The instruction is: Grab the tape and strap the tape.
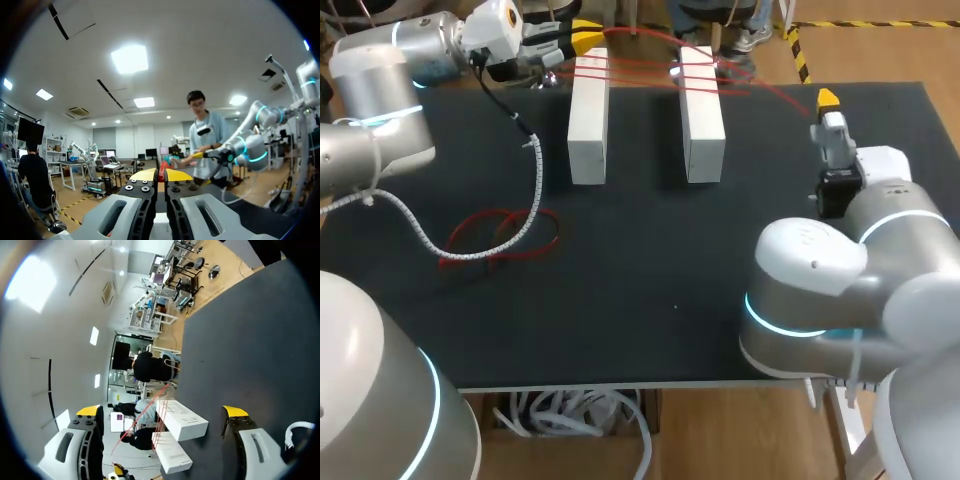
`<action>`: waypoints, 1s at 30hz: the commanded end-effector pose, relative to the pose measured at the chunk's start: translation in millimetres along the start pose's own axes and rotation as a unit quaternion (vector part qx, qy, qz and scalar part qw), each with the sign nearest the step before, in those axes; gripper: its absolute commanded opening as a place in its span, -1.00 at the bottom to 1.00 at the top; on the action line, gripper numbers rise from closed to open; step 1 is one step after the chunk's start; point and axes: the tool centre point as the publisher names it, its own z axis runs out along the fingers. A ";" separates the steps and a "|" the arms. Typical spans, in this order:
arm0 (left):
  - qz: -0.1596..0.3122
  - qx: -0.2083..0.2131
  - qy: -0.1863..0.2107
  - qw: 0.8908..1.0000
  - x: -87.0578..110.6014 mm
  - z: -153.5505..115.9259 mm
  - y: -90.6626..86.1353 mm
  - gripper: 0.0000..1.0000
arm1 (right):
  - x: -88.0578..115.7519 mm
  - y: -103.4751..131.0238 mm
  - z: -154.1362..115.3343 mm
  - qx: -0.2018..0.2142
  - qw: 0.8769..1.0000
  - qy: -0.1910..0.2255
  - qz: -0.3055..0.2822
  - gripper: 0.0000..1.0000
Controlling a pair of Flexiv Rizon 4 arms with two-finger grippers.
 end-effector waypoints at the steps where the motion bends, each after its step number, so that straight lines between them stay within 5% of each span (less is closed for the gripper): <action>1: 0.001 0.001 -0.001 1.000 0.5 0.4 1.3 -1.00 | 5.1 -3.0 2.9 -0.007 1.000 0.008 0.008 1.00; 14: 0.001 0.001 -0.001 1.000 0.5 0.4 1.3 -1.00 | 15.0 -17.7 8.9 0.044 0.998 0.022 0.046 1.00; 19: 0.001 0.001 -0.001 1.000 0.5 0.4 1.3 -1.00 | 21.0 -17.5 3.1 0.078 0.995 0.009 -0.065 1.00; 30: 0.001 0.001 -0.001 1.000 0.5 0.4 1.3 -1.00 | 21.0 -17.5 3.1 0.078 0.995 0.009 -0.065 1.00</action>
